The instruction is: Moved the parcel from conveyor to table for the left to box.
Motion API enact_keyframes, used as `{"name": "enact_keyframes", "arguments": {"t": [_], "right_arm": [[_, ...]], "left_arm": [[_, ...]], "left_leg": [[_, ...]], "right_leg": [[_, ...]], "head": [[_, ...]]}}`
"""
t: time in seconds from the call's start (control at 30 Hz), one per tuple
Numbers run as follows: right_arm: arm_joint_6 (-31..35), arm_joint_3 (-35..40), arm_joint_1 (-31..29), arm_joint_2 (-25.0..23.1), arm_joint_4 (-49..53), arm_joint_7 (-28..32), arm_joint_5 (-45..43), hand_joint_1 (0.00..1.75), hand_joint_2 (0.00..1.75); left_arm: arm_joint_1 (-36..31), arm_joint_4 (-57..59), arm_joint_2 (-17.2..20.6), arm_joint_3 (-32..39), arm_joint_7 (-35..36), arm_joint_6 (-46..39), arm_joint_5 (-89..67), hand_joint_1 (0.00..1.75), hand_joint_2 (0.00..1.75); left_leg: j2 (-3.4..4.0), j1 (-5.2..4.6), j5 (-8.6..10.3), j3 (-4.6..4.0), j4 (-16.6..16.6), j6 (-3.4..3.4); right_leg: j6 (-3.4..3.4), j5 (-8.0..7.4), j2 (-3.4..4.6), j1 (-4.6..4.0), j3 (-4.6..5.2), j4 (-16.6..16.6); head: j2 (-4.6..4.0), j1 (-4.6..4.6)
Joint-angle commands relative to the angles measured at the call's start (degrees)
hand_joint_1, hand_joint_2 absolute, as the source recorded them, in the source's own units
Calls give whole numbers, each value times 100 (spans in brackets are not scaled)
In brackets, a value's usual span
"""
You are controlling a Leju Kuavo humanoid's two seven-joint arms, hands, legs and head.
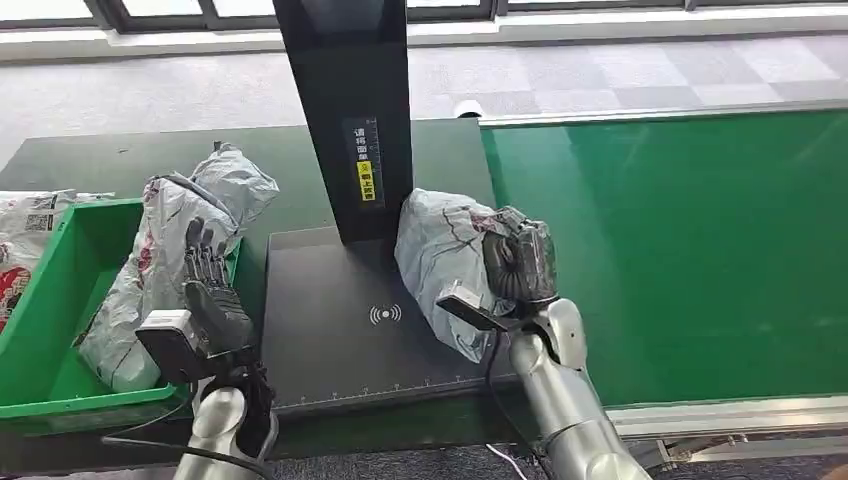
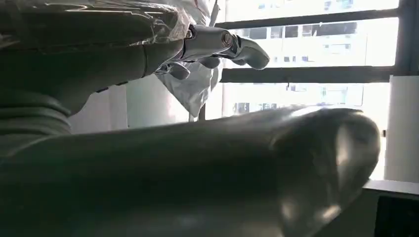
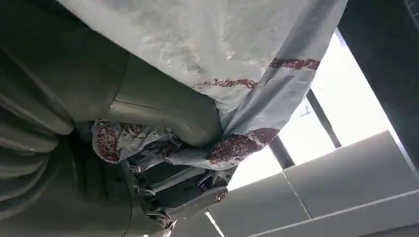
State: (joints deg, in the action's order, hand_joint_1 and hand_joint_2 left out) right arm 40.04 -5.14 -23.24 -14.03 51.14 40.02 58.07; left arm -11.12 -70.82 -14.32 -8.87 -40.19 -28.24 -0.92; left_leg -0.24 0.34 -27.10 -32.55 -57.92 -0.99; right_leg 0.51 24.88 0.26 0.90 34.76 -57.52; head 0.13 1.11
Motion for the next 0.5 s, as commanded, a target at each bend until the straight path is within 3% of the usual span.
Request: {"name": "enact_keyframes", "arguments": {"t": [0.03,0.1,0.3,0.5], "right_arm": [[-4,543,-705,-271,-1406,-181,-74,175,175],[-4,493,-779,-371,-1816,-2,-300,175,175],[-162,1421,-968,-249,-2135,-2,-1645,175,175],[-162,1421,-968,-249,-2135,-2,-1645,175,175]], "left_arm": [[-413,630,128,-300,19,107,67,0,0],[-533,783,126,-369,19,94,140,0,0],[-626,898,142,-412,19,52,230,0,0],[-626,898,142,-412,19,52,230,0,0]], "left_leg": [[19,0,-2,7,3,0],[22,2,-2,14,6,-1],[14,0,1,10,6,-1],[5,3,1,6,2,-2]], "right_leg": [[-4,-3,16,-1,0,2],[-7,-3,18,-3,-6,3],[-5,-3,11,-4,-2,4],[-4,1,2,-3,0,0]], "head": [[0,0],[0,0],[0,0],[0,0]]}}
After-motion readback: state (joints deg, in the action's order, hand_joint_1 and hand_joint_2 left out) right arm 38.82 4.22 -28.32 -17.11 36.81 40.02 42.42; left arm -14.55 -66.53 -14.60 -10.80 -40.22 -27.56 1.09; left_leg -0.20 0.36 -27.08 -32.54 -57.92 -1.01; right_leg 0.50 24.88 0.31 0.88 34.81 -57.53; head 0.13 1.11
